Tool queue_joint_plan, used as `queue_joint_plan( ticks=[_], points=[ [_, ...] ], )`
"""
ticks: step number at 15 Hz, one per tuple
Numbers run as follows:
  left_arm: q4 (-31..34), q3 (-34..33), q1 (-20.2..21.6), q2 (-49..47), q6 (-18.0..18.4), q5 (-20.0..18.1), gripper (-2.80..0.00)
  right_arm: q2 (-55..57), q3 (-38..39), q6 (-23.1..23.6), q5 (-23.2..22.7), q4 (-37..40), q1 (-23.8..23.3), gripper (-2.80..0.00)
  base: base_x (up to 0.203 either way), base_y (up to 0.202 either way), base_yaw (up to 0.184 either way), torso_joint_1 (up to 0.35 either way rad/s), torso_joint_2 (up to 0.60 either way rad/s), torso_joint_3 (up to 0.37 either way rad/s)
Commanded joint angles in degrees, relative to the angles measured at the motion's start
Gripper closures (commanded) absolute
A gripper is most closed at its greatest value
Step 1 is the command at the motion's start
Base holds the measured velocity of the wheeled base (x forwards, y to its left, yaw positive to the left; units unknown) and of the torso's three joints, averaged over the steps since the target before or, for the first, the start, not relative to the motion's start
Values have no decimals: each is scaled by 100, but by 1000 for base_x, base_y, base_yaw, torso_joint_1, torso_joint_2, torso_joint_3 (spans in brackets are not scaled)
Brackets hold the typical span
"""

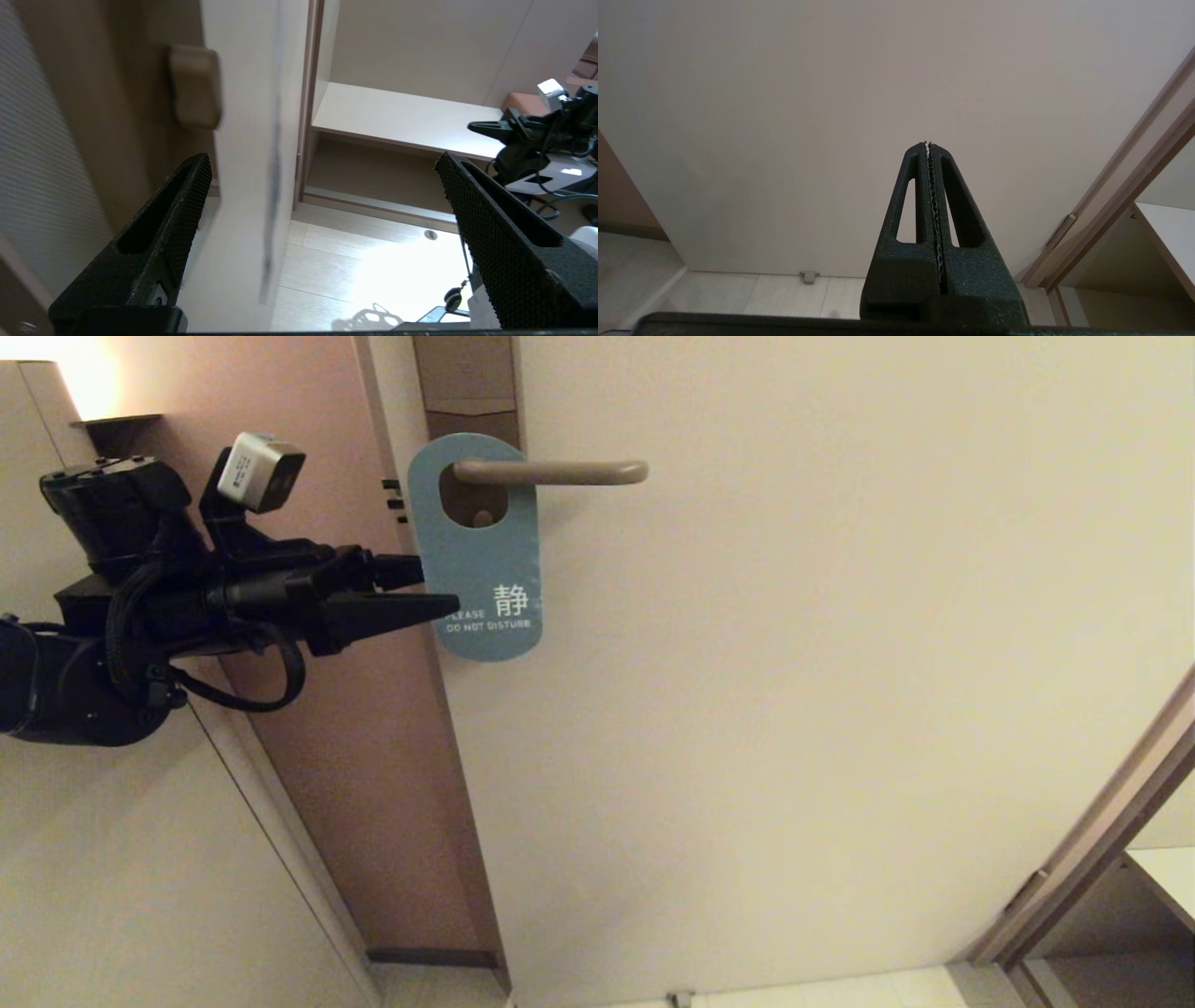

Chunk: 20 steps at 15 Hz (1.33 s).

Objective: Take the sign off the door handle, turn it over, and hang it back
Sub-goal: Take down the sign

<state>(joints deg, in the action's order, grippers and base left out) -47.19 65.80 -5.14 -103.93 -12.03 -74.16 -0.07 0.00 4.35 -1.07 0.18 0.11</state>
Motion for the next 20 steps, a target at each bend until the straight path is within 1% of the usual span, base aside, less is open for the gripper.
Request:
queue_joint_plan(
  ticks=[1,8,13,20],
  points=[
    [-27,154,-25,-139,-10,-37,-280,7,0,4,-7,-1,0,0,0,0,0,0,0,0],
    [-30,315,-215,-312,-10,-15,-280,7,0,4,-6,-1,-1,0,0,0,0,0,0,0],
    [-27,608,-216,-478,-10,-10,-280,7,0,4,-6,-1,6,0,0,0,0,0,0,0],
    [-27,609,-295,-488,-10,-2,-280,7,0,4,-6,-1,-1,0,0,0,0,0,0,0]
  ],
)
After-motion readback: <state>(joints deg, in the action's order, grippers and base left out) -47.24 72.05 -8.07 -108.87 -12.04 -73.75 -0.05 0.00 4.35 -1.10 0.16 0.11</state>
